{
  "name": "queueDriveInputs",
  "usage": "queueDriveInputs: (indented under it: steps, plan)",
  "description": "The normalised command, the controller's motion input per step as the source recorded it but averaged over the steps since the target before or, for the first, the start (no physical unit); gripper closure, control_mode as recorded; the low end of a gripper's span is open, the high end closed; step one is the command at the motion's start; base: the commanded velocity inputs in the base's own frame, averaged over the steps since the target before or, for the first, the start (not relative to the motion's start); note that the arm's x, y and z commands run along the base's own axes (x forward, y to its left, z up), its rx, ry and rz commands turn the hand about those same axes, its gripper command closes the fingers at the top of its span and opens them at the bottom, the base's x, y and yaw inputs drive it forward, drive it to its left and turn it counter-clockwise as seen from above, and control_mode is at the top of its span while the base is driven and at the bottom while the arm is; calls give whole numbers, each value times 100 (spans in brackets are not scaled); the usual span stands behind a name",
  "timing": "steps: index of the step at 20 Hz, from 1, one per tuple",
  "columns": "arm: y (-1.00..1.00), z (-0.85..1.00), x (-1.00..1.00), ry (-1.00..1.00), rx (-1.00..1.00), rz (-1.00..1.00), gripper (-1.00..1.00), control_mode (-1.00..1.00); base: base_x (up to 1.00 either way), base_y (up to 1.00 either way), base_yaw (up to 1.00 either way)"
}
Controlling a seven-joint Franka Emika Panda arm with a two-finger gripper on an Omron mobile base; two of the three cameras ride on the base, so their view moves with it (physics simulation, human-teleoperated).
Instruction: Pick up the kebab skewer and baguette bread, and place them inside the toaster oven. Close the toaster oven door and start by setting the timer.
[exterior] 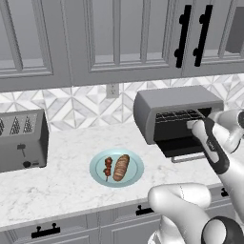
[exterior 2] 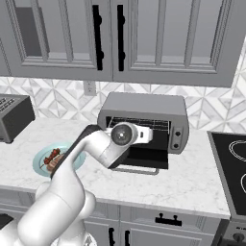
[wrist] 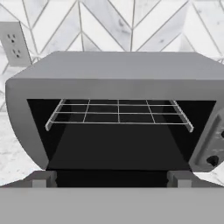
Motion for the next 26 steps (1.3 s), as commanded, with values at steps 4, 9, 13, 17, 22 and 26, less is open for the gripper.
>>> queueDriveInputs:
  steps: [4,9,13,17,22,26]
  plan:
    - [-22,0,45,-3,1,0,-100,-100,0,0,0]
    - [-29,-4,37,-2,1,0,-100,-100,0,0,0]
    - [-12,-31,7,-5,0,0,-100,-100,0,0,0]
    - [0,-27,1,-12,0,0,-100,-100,0,0,0]
    - [0,0,15,-11,0,0,-100,-100,0,0,0]
    - [0,0,34,-6,0,0,-100,-100,0,0,0]
